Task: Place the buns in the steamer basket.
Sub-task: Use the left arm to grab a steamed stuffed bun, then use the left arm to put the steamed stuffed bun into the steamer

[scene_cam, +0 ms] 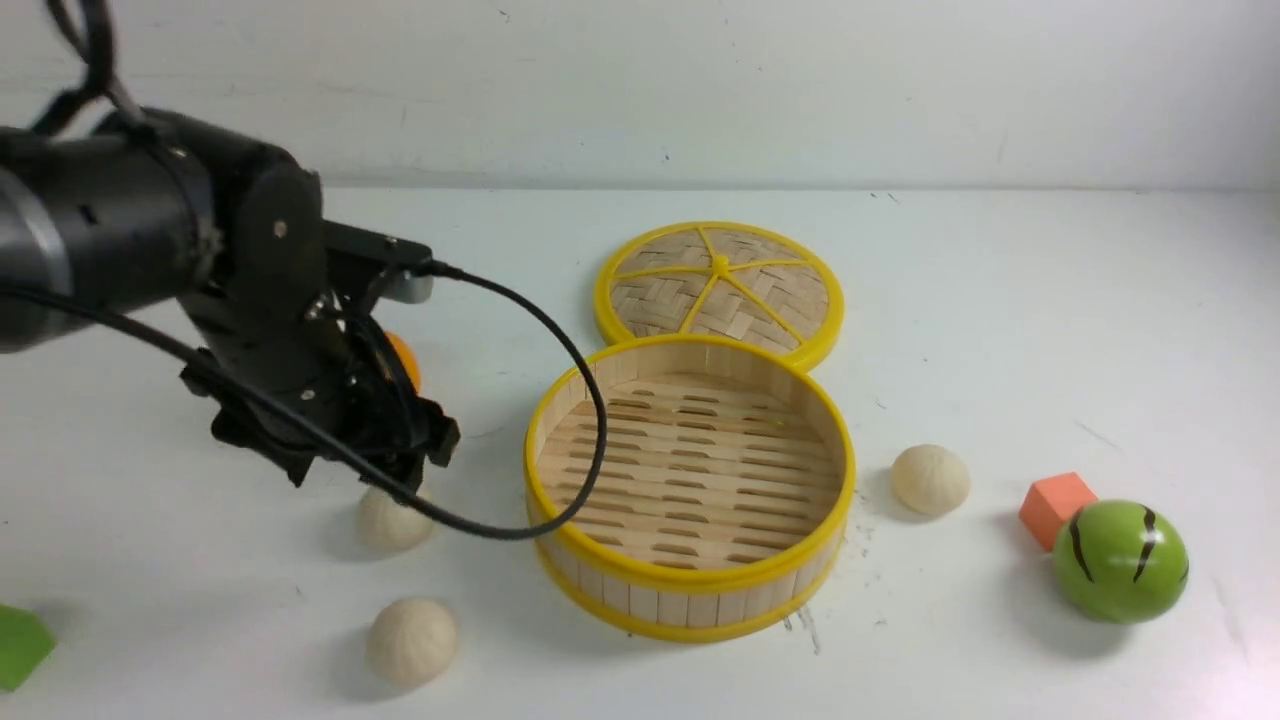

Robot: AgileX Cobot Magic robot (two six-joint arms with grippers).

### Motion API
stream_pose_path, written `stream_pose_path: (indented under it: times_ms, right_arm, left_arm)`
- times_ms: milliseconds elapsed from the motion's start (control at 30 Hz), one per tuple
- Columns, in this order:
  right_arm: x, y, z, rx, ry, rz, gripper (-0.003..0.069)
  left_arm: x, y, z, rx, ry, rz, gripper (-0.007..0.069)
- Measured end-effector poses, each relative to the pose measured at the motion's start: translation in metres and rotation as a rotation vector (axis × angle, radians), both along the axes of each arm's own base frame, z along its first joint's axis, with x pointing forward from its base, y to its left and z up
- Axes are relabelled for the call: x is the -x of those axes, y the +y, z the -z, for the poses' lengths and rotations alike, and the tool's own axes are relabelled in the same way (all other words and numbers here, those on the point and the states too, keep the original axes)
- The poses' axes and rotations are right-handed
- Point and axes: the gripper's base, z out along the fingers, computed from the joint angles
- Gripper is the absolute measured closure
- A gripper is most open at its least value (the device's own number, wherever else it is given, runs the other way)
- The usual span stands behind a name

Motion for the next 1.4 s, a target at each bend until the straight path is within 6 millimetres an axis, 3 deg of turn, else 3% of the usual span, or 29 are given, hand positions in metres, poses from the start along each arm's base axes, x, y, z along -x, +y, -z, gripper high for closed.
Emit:
stream_pose_path:
  times_ms: [167,433,500,533,567,600,633,667,767,867,1000,1067,1167,1300,1400]
  right_arm:
    - [0.0,0.0,0.0,0.0,0.0,0.0,0.0458]
    - [0.0,0.0,0.0,0.0,0.0,0.0,0.045]
    - [0.0,0.0,0.0,0.0,0.0,0.0,0.0447]
    - [0.0,0.0,0.0,0.0,0.0,0.0,0.0447]
    - [0.0,0.0,0.0,0.0,0.0,0.0,0.0445]
    - [0.0,0.0,0.0,0.0,0.0,0.0,0.0445]
    - [0.0,0.0,0.0,0.0,0.0,0.0,0.0444]
    - [0.0,0.0,0.0,-0.001,0.0,0.0,0.0442]
    - [0.0,0.0,0.0,-0.001,0.0,0.0,0.0439]
    - [0.0,0.0,0.0,-0.001,0.0,0.0,0.0434]
    - [0.0,0.0,0.0,-0.001,0.0,0.0,0.0427]
    - [0.0,0.0,0.0,-0.001,0.0,0.0,0.0426]
    - [0.0,0.0,0.0,-0.001,0.0,0.0,0.0423]
    - [0.0,0.0,0.0,-0.001,0.0,0.0,0.0421]
    - [0.0,0.0,0.0,-0.001,0.0,0.0,0.0421]
  left_arm:
    - [-0.018,-0.004,0.033,-0.02,-0.012,-0.014,0.0127]
    - [-0.027,-0.008,0.059,-0.008,0.014,-0.027,0.0279]
    - [-0.028,-0.009,0.06,-0.009,0.016,-0.027,0.0402]
    - [-0.028,-0.008,0.06,-0.009,0.016,-0.027,0.0413]
    - [-0.029,-0.009,0.058,-0.01,0.011,-0.025,0.0494]
    - [-0.029,-0.009,0.058,-0.011,0.01,-0.025,0.0517]
    - [-0.03,-0.009,0.053,-0.015,0.011,-0.028,0.0599]
    - [-0.032,-0.01,0.047,-0.016,0.008,-0.029,0.0622]
    - [-0.036,-0.019,0.014,-0.011,-0.027,-0.024,0.0628]
    - [-0.036,-0.045,-0.042,0.036,-0.147,0.026,0.0628]
    - [-0.028,-0.084,-0.089,0.136,-0.25,0.099,0.0628]
    - [-0.026,-0.095,-0.094,0.171,-0.253,0.116,0.0628]
    - [-0.028,-0.116,-0.084,0.217,-0.222,0.138,0.0628]
    - [-0.043,-0.129,-0.037,0.18,-0.134,0.138,0.0601]
    - [-0.051,-0.133,-0.011,0.154,-0.094,0.138,0.053]
